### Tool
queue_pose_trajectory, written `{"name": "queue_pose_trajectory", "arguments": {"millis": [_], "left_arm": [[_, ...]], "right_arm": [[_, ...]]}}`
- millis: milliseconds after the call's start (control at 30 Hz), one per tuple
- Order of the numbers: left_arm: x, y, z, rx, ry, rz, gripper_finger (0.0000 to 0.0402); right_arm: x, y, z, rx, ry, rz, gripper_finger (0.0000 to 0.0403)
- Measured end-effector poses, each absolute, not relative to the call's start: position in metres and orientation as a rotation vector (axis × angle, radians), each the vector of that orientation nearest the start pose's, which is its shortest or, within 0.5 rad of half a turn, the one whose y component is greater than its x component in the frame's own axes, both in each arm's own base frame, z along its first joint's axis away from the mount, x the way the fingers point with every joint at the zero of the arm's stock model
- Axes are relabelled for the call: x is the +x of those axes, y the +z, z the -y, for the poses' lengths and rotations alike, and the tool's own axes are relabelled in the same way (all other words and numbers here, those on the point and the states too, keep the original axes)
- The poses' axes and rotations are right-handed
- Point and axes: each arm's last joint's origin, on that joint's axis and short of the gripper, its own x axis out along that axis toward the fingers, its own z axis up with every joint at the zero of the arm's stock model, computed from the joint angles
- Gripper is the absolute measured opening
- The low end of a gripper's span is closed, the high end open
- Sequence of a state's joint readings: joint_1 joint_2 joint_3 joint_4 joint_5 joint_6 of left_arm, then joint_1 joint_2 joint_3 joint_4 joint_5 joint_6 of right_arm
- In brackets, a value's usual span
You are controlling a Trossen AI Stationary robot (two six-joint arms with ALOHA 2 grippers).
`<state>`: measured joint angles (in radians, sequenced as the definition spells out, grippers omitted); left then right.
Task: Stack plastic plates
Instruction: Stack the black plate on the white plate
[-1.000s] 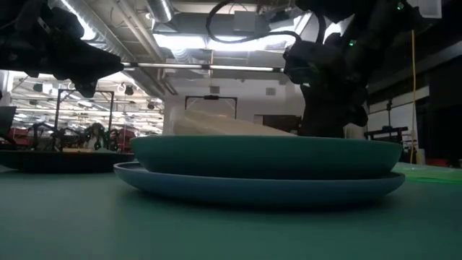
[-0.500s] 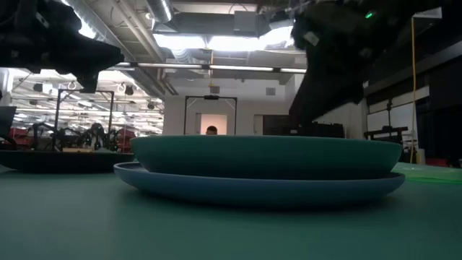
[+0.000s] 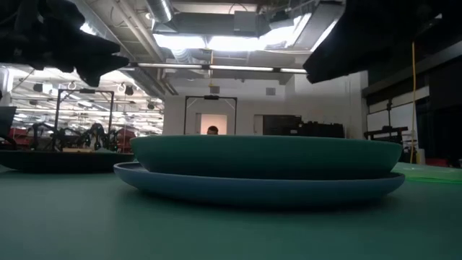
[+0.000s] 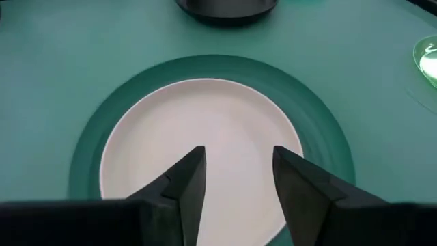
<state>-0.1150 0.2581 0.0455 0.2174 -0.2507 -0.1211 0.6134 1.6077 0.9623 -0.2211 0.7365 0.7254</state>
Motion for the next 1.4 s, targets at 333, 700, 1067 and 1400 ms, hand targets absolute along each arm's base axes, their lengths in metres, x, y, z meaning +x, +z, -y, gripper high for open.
{"name": "queue_pose_trajectory", "arguments": {"millis": [333, 700, 1067, 1400], "left_arm": [[0.131, 0.211, 0.013, -0.111, 0.09, -0.044, 0.0197], [0.148, 0.208, 0.037, -0.083, 0.101, -0.432, 0.0196], [0.153, 0.176, 0.054, -0.132, 0.161, -0.812, 0.0196], [0.16, 0.147, 0.06, -0.178, 0.209, -1.026, 0.0196]], "right_arm": [[0.27, 0.2, -0.172, 0.155, -0.343, -0.574, 0.016], [0.27, 0.2, -0.172, 0.149, -0.34, -0.58, 0.016], [0.269, 0.199, -0.17, 0.117, -0.365, -0.579, 0.016], [0.268, 0.199, -0.17, 0.094, -0.36, -0.585, 0.016]]}}
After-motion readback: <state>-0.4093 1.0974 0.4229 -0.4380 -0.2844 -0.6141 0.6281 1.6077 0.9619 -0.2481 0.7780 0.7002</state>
